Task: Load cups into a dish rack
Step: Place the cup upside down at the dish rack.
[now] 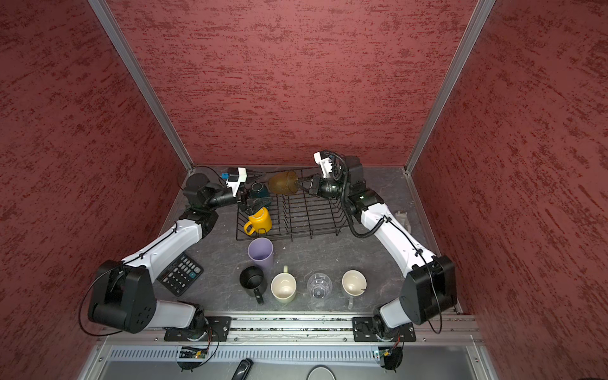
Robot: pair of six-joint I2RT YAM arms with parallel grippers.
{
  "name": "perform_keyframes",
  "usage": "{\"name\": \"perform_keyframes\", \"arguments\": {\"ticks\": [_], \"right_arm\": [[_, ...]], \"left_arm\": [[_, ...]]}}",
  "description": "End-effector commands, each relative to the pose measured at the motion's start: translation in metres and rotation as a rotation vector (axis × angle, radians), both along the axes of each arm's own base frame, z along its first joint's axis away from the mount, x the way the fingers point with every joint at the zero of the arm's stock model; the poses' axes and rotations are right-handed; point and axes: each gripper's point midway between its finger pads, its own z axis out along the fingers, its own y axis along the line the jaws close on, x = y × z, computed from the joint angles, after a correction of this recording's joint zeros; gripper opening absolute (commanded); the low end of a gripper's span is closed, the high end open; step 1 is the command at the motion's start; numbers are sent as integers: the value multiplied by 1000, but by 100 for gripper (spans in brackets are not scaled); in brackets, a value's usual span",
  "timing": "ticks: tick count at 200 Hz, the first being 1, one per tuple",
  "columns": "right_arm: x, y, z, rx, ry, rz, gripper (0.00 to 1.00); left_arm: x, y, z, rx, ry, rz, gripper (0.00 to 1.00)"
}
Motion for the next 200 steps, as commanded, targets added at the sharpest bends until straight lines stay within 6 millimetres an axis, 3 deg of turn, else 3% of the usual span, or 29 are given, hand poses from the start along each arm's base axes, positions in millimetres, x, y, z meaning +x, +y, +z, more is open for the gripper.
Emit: {"name": "perform_keyframes", "arguments": {"ticks": [1,85,200], "right_arm": [[-14,3,22,64,-50,59,0],[-17,7,21,101,-28,79,0],[-16,7,14,117,-2,72,0]], "left_arm": [[-2,-5,10,-4,-64,-35,100],[9,-21,17,-38,-98,-59,98],[2,-31,26,-76,-141,-105,94]]}}
